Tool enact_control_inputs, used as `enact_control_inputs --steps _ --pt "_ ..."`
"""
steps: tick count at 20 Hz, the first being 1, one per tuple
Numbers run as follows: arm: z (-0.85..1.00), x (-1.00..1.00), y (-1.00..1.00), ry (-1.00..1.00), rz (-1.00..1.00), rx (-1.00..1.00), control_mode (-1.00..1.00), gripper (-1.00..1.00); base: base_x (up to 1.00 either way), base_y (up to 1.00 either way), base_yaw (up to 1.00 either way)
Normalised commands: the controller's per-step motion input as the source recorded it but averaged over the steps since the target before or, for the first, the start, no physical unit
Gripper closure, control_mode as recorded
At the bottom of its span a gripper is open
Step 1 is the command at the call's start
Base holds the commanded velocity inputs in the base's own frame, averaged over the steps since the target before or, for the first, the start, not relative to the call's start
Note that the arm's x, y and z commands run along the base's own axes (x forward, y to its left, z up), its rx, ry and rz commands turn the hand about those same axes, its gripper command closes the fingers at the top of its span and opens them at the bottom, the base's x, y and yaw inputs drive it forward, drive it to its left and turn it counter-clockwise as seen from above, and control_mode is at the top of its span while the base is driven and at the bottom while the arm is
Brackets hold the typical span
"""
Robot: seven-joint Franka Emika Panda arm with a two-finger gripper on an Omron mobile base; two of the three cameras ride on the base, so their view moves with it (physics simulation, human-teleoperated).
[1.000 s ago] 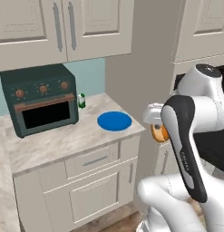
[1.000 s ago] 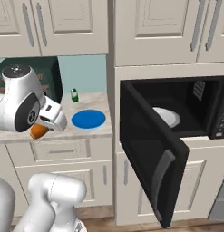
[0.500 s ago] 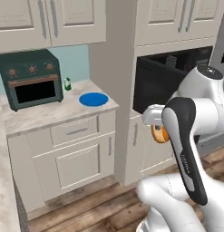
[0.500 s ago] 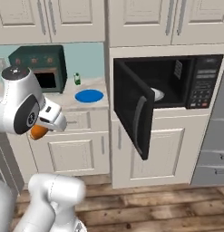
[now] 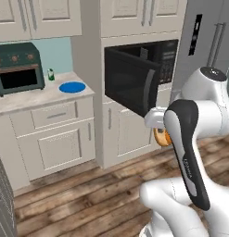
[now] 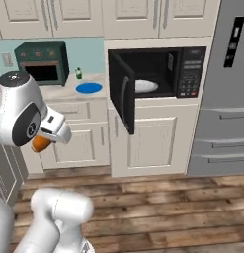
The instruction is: Pick the hotdog bun from the counter and place it in the microwave. Then turn on the microwave.
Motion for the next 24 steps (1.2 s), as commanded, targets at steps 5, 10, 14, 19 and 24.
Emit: enact_control_inputs --steps 5,10,14,19,24 --pt "0.00 0.00 0.00 0.00 0.00 0.00 1.00 1.00 -0.25 -1.00 0.03" --pt "0.00 0.00 0.00 0.00 0.00 0.00 1.00 1.00 0.03 -1.00 0.05" --pt "0.00 0.00 0.00 0.00 0.00 0.00 1.00 1.00 0.47 -0.99 0.13" --pt "0.00 0.00 0.00 0.00 0.00 0.00 1.00 1.00 0.66 -0.78 0.25" --pt "0.00 0.00 0.00 0.00 0.00 0.00 1.00 1.00 0.81 -0.42 0.39"
